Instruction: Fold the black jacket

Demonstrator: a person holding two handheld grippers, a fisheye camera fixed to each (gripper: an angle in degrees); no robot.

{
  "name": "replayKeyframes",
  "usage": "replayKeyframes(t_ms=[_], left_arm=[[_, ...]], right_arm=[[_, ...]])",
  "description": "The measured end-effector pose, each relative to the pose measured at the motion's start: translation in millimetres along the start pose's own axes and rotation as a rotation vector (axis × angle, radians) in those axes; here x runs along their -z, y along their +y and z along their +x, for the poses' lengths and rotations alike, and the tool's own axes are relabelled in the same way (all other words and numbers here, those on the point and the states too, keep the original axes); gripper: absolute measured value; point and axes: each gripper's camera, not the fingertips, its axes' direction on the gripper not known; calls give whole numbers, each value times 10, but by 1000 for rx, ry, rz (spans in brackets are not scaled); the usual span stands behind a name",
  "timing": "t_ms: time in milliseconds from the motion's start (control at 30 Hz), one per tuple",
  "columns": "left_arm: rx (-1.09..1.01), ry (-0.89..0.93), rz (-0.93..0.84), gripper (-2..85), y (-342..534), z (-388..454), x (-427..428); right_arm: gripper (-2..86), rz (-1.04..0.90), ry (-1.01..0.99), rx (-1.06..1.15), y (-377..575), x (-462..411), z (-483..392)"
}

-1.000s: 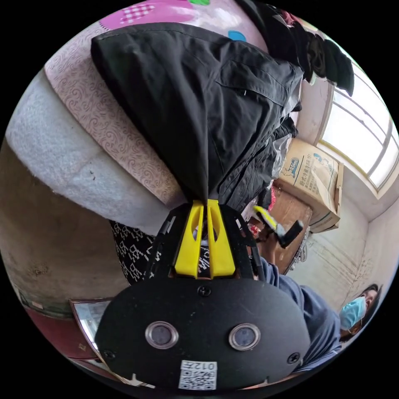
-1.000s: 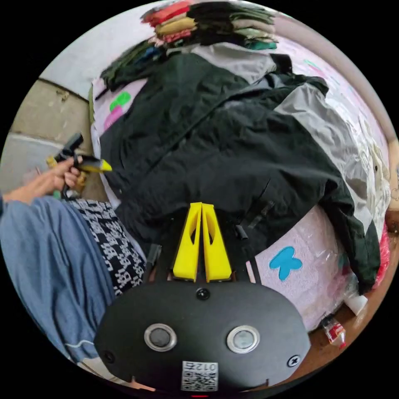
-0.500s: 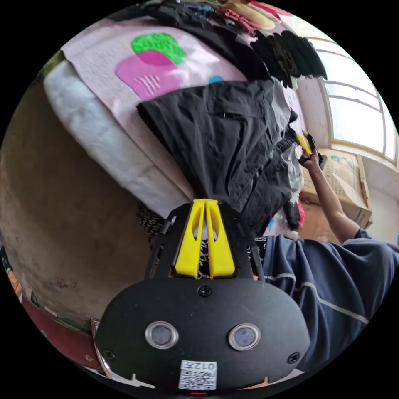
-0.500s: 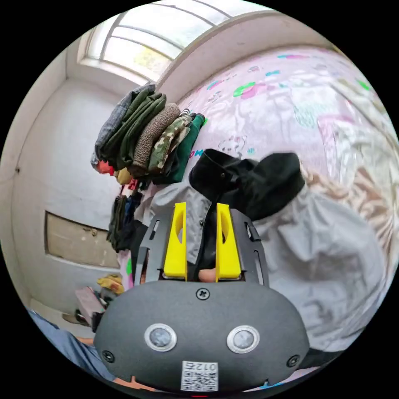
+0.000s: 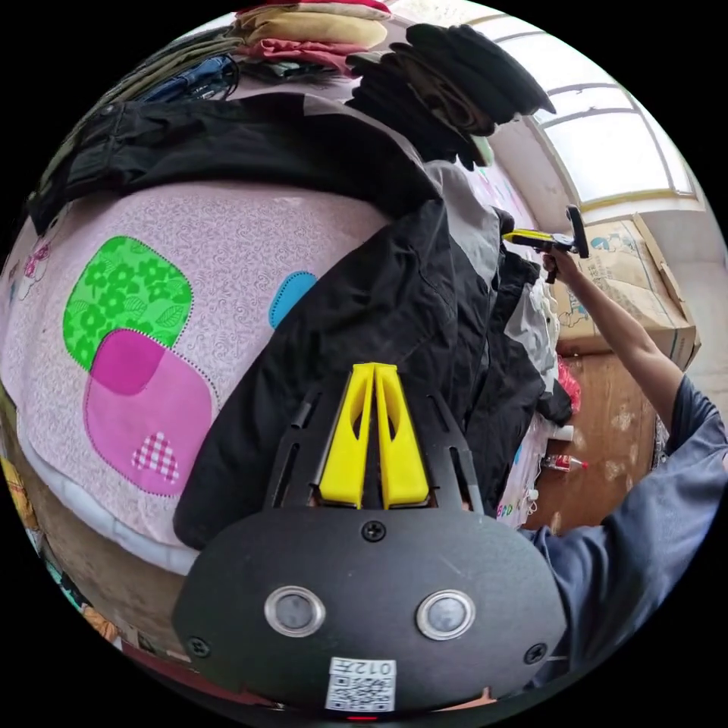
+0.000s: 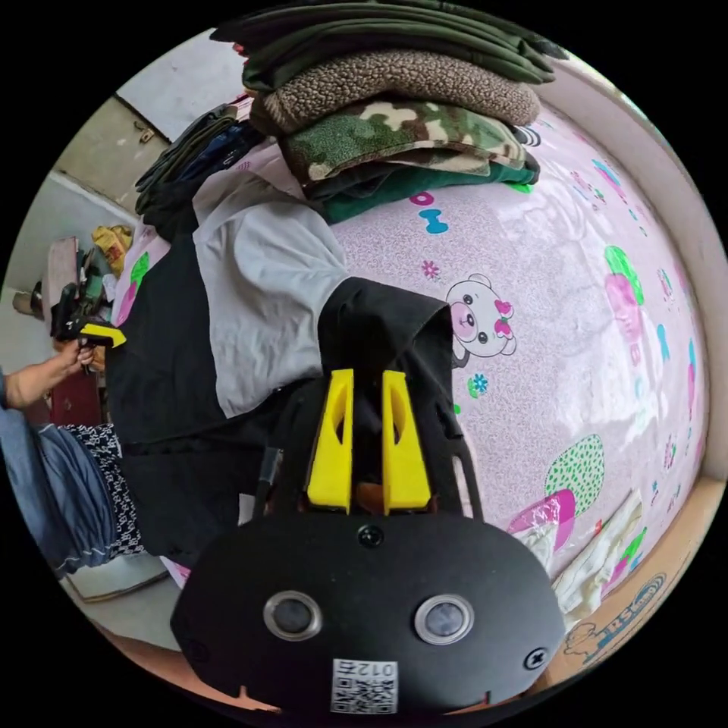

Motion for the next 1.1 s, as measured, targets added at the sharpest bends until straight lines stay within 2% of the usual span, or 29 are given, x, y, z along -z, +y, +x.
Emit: replayKeyframes(t_ms=[133,267,400,467,533,667,767,833,933,1000,1067,1100], left_arm=[[116,-136,-173,5,-122,-111,-251],[253,-56,-147,3,-53,-254,-225],[272,-51,-147,1,-91,-222,-249],[243,-76,-163,0,-146,-170,-256],[237,-80,-164,-1,-160,-156,-253],[227,-66,-136,0,-158,-159,-240],[221,-46,-118,3,-157,-170,-212],[219,-100,-77,4,-126,-111,-121],[42,-177,41,5,-83,271,120],[-81,-175,23,6,-91,540,136],[-205,-114,-48,7,-94,839,4],[-225,-92,-71,7,-94,896,-44]], right_arm=[[4,-136,-263,-10,-181,-150,436],[1,-180,-381,-193,-363,-115,1149],[3,-362,-248,-277,-612,-763,1251],[9,-441,-119,-232,-745,-1231,1091],[18,-367,-46,-219,-813,-1200,1050],[67,-374,101,-198,-648,-1080,1060],[90,-277,96,-179,-390,-791,1072],[99,-183,-12,-166,-257,-669,1065],[115,-206,-79,-157,-175,-859,1073],[107,-291,-80,-132,-171,-1125,1043],[44,-433,-73,-68,-133,-1460,926],[39,-457,-64,-39,-111,-1501,875]])
